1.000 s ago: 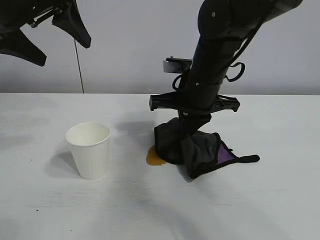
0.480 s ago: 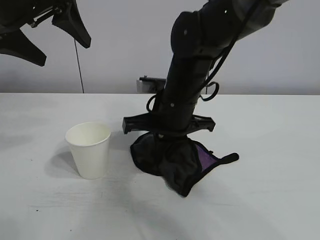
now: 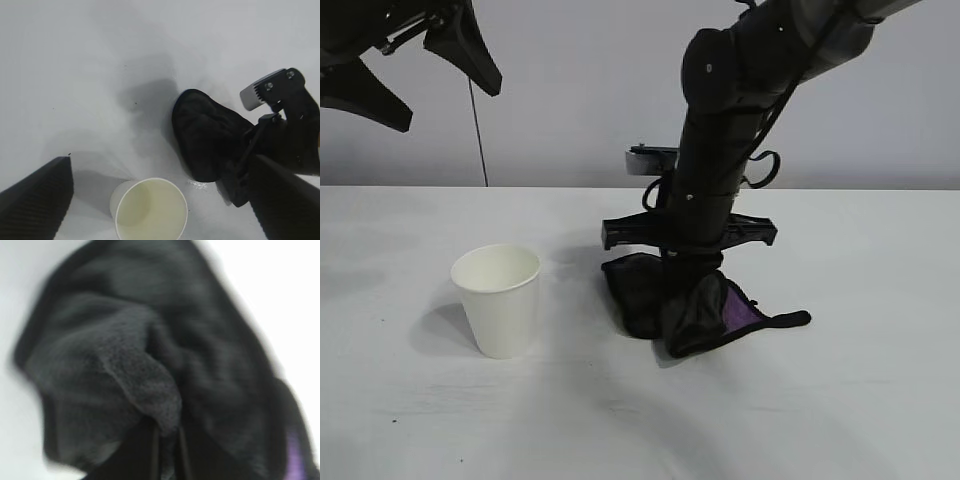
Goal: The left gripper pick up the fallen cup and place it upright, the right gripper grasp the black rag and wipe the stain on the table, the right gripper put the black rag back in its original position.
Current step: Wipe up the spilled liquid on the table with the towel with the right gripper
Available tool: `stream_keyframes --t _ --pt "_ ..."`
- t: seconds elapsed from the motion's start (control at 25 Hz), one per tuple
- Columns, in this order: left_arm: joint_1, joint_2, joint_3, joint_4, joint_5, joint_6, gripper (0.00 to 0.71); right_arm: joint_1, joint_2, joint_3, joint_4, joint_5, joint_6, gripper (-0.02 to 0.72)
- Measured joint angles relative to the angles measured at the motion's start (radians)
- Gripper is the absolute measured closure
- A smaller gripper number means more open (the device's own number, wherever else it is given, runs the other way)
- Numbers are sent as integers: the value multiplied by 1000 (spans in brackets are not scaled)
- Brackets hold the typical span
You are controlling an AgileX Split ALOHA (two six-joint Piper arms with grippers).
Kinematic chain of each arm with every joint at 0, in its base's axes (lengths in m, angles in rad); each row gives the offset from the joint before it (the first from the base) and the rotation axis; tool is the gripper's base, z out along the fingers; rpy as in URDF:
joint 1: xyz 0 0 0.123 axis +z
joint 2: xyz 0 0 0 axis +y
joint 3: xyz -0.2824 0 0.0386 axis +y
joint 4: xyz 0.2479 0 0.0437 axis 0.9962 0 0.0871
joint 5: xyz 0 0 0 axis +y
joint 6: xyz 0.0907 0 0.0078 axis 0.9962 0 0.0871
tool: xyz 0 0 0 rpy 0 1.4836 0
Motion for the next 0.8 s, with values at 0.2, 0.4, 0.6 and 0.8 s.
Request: stream_keyframes --t 0.2,0.4,0.6,0.8 --pt "0 0 0 0 -2 0 35 -26 0 0 13 0 7 692" --pt "0 0 0 0 -6 0 35 53 1 0 73 -38 0 692" --pt "0 0 0 0 -8 0 35 144 32 -19 105 -58 0 692" --pt "0 0 0 0 -9 0 35 140 66 -83 126 -37 1 692"
